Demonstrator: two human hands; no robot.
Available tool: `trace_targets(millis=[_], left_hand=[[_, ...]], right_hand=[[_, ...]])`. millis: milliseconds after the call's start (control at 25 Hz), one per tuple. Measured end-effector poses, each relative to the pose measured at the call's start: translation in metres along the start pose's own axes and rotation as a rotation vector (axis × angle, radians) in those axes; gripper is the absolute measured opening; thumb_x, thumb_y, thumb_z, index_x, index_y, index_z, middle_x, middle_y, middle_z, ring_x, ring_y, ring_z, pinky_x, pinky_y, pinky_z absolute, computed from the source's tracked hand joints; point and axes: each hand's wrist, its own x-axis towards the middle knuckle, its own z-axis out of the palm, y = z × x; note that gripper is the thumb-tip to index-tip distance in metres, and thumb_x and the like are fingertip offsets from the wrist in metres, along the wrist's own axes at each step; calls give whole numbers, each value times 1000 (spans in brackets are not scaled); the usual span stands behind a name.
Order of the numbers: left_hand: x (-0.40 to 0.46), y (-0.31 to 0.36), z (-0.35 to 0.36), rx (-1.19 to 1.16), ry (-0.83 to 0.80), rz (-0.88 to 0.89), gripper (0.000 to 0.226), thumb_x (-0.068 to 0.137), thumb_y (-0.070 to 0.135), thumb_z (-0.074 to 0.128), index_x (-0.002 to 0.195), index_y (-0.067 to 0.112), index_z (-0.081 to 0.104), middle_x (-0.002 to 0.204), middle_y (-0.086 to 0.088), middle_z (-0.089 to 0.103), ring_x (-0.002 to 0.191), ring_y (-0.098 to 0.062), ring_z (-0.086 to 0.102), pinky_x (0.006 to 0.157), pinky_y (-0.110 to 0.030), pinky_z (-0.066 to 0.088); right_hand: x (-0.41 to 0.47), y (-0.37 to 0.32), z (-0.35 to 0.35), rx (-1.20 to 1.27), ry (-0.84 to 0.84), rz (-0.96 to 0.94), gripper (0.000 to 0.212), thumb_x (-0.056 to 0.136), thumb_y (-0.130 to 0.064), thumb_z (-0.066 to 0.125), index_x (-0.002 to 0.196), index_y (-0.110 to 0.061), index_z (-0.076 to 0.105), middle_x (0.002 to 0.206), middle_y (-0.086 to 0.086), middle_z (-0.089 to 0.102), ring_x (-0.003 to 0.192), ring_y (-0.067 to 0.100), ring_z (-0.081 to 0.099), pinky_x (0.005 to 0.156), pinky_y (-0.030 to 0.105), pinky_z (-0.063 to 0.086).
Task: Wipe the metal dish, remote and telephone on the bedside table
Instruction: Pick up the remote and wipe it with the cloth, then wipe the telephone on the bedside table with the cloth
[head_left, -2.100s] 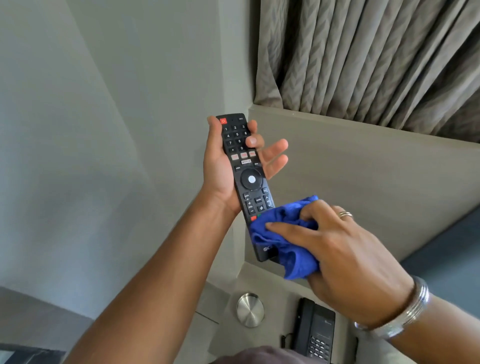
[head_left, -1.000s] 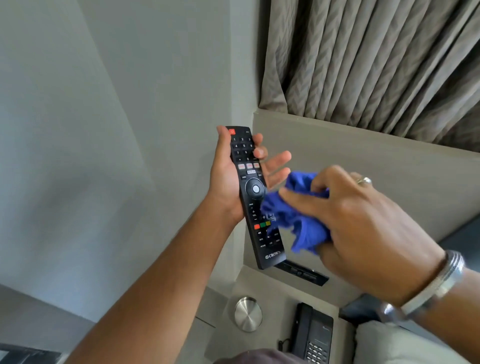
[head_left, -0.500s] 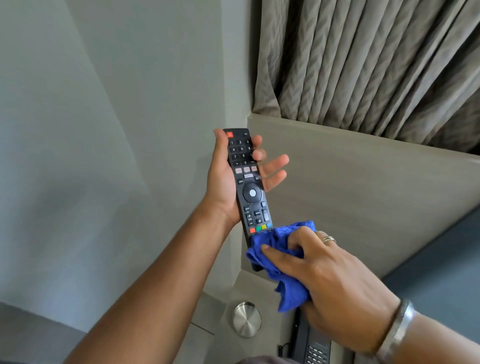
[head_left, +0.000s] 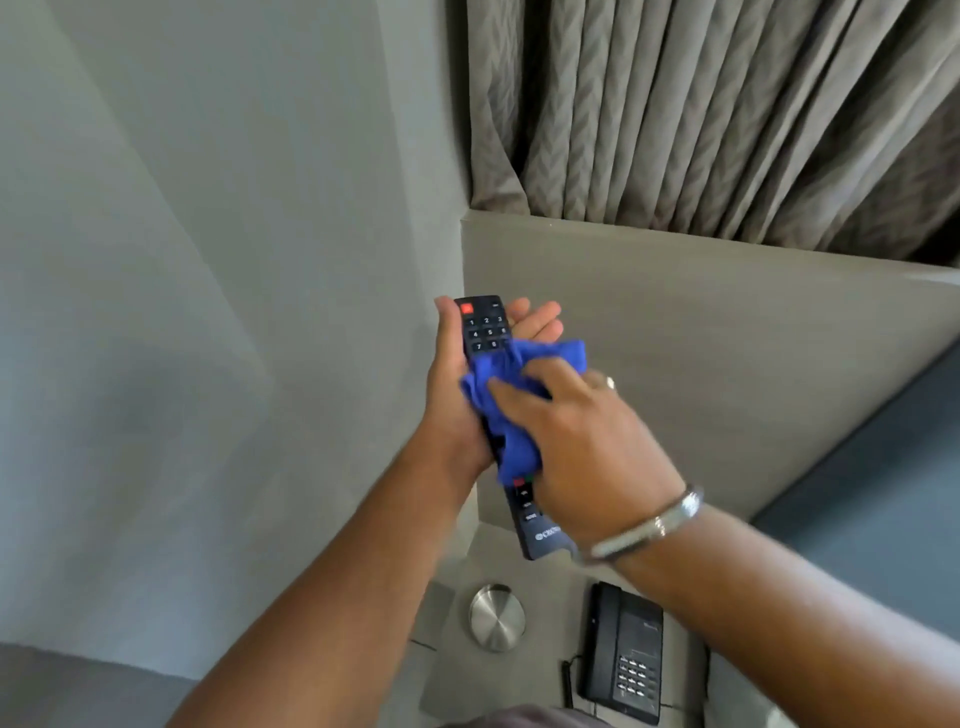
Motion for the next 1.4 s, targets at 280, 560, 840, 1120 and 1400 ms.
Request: trace_targets(millis=[280,560,840,1120,1400], left_hand=[[9,-101,-89,-34,292,-281,73,88,76,32,99,13,67,107,-13,75,90,-26,74,78,-40,62],[36,-253,-231,328,395,-612,85,91,74,24,113,3,64,86,-1,74,69,-21,63,64,-34,56],[77,-435,-353,973,490,-499,49,106,43,32,86,9,61,83,-17,59,80,-24,57,77,-37,47],[81,-489,-396,1396,647,-402,50,105,35,39,91,-4,68,93,-28,70,93,-43,64,76,-39,48],[74,-496,-361,1799,164,-2,35,95,21,51,127,11,61,119,-17,64,109,-34,58,91,-43,49]], right_hand=[[-116,24,112,88,-462,64,55,68,-16,60,120,-27,50,112,4,54,72,30,51,56,43,53],[-232,115,256,61,-973,278,42,84,-31,51,125,-29,42,127,4,43,105,32,47,80,40,47],[-310,216,369,105,-778,684,63,80,-33,64,135,-39,34,137,3,37,108,29,49,88,41,51],[-300,288,416,126,-609,853,46,78,-27,66,118,-24,44,112,7,59,93,30,57,72,44,55],[-295,313,482,162,-473,729,72,81,-48,58,140,-24,25,146,12,37,129,35,37,101,50,38]])
